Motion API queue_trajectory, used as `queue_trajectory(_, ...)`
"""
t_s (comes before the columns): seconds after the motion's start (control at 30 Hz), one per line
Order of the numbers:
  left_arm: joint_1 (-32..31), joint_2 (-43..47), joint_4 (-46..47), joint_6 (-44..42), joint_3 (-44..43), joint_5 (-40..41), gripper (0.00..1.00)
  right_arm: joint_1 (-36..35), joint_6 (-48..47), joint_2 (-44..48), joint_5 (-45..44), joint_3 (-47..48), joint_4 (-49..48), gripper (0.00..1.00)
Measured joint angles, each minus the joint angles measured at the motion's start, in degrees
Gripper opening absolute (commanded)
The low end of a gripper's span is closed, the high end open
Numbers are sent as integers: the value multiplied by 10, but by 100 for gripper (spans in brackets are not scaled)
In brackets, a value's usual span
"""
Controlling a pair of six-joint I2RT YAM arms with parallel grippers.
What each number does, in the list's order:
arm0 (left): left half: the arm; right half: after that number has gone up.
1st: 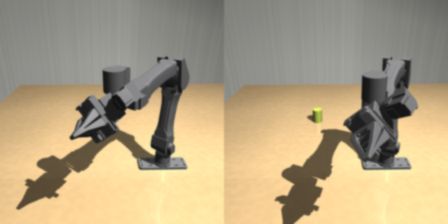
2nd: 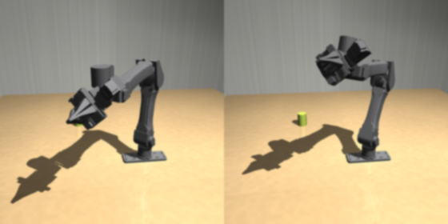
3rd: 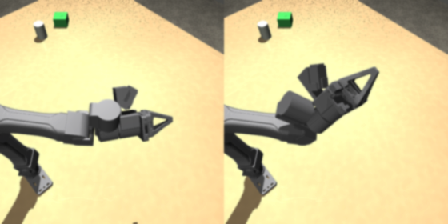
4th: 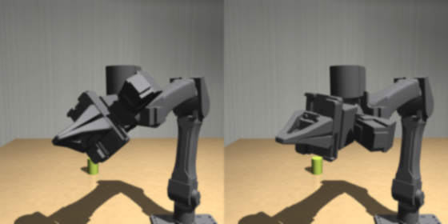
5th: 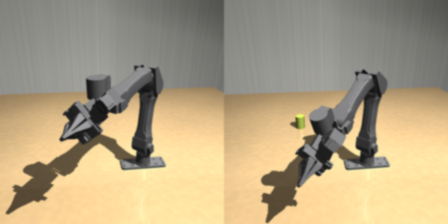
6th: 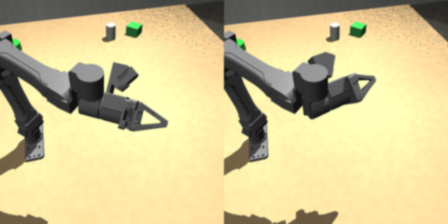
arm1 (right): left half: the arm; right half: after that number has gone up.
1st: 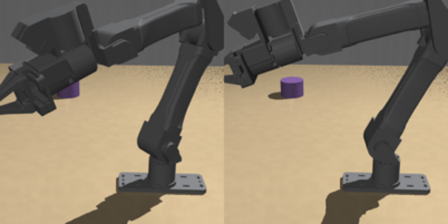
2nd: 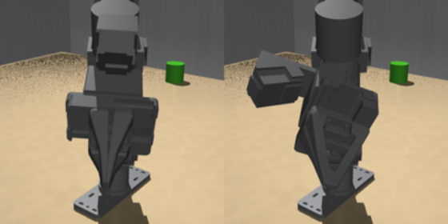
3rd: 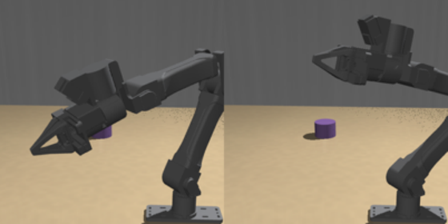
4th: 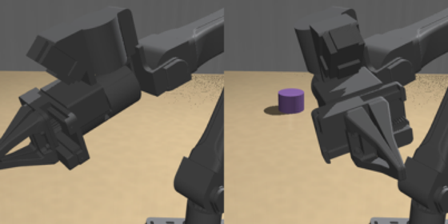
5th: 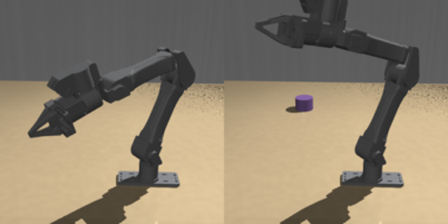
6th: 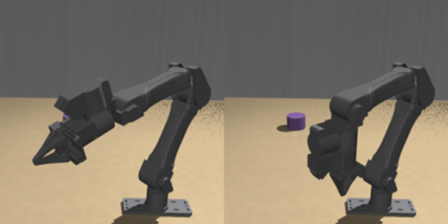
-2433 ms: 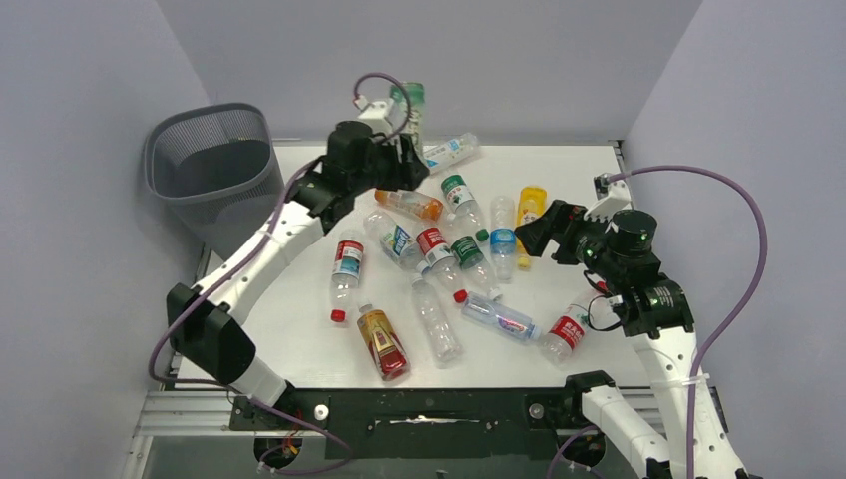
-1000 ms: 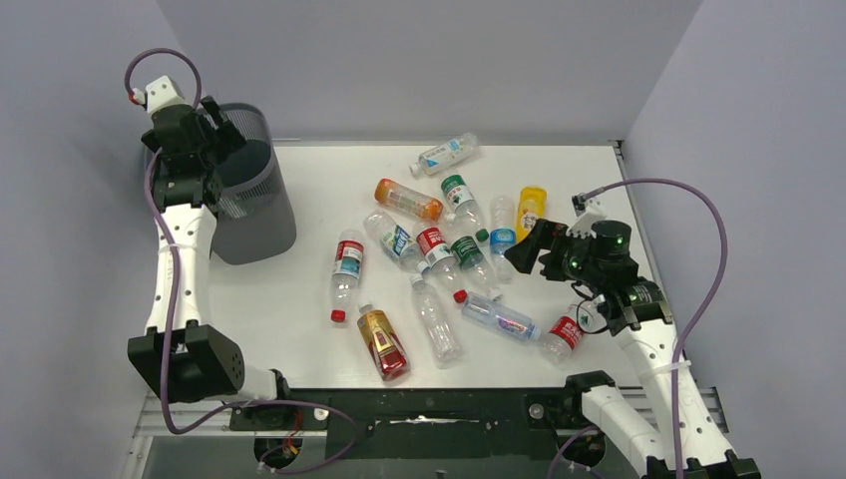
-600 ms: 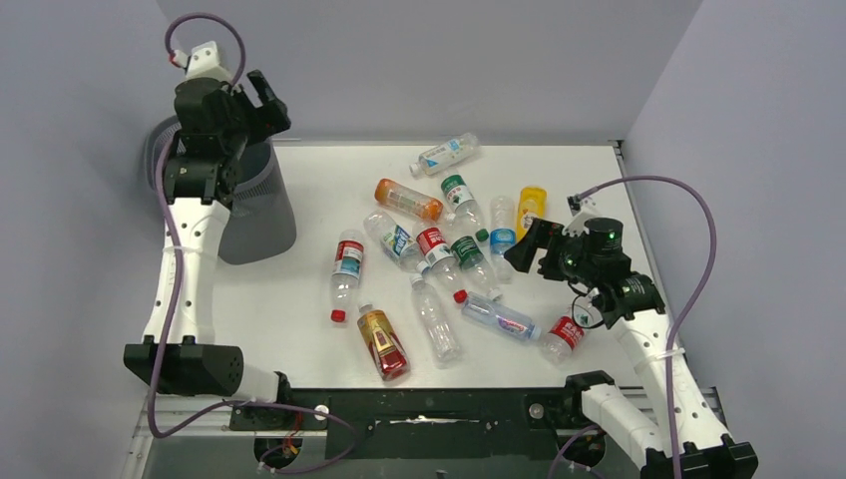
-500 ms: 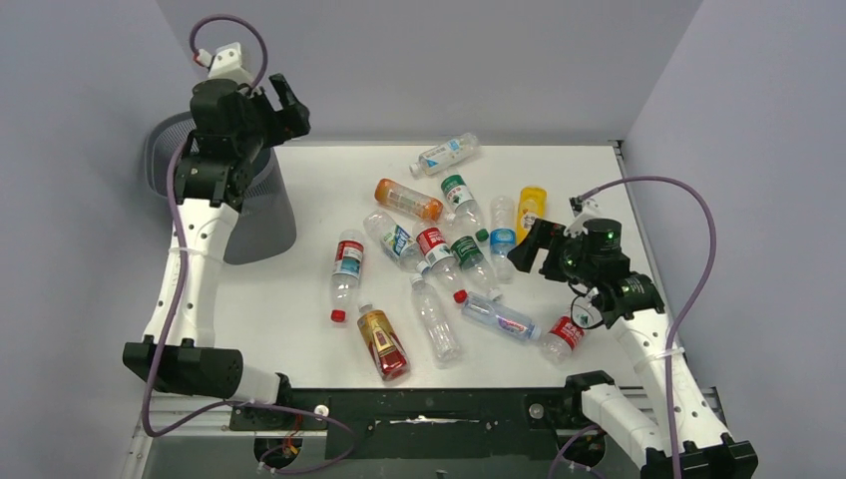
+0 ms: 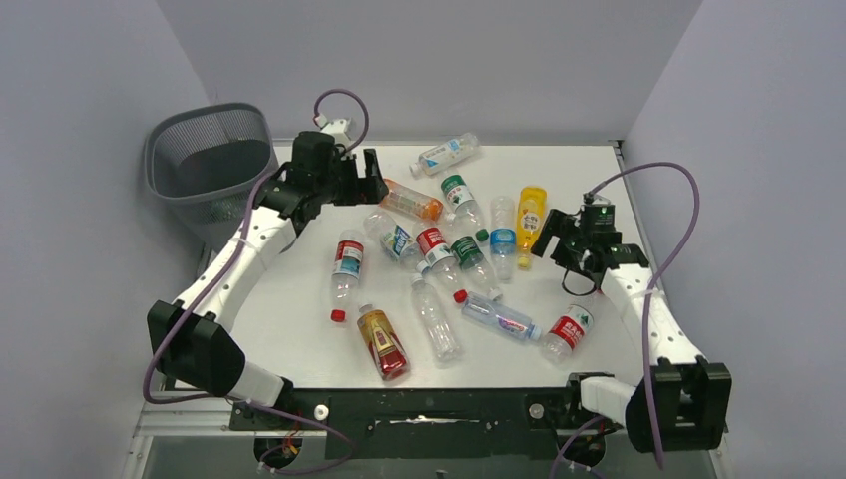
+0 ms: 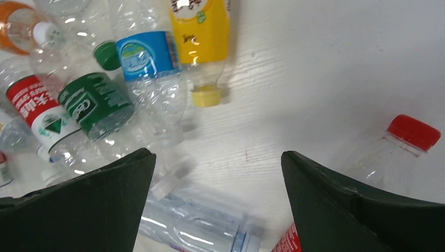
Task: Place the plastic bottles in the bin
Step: Place the plastic bottle in the trash bin, then pick up the plastic bottle at the center of the board.
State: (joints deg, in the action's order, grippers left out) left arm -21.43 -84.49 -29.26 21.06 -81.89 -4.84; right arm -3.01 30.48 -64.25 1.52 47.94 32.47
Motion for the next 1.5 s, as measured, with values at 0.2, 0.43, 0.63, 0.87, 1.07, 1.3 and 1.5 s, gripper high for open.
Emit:
queue_trajectory(0.2, -19, 3, 24, 9, 53, -13, 85, 30, -9, -117, 7, 47, -65, 88)
queue_trajectory(0.43, -26, 17, 40, 14, 72, -18, 85, 25, -26, -240, 19, 105, -134, 86)
queue_trajectory(0.63, -28, 20, 47, 14, 72, -18, 85, 17, -33, -302, 27, 112, -169, 85)
queue_trajectory(0.87, -29, 24, 44, 12, 73, -16, 85, 10, -44, -351, 32, 129, -190, 76)
queue_trajectory(1.07, -29, 32, 40, 12, 79, -15, 85, 6, -50, -383, 32, 133, -192, 63)
queue_trajectory(1.3, -42, 33, 37, 13, 80, -15, 85, 6, -55, -384, 36, 129, -194, 58)
queue_trajectory(1.5, -57, 33, 33, 23, 80, -21, 85, 6, -65, -311, 41, 106, -170, 56)
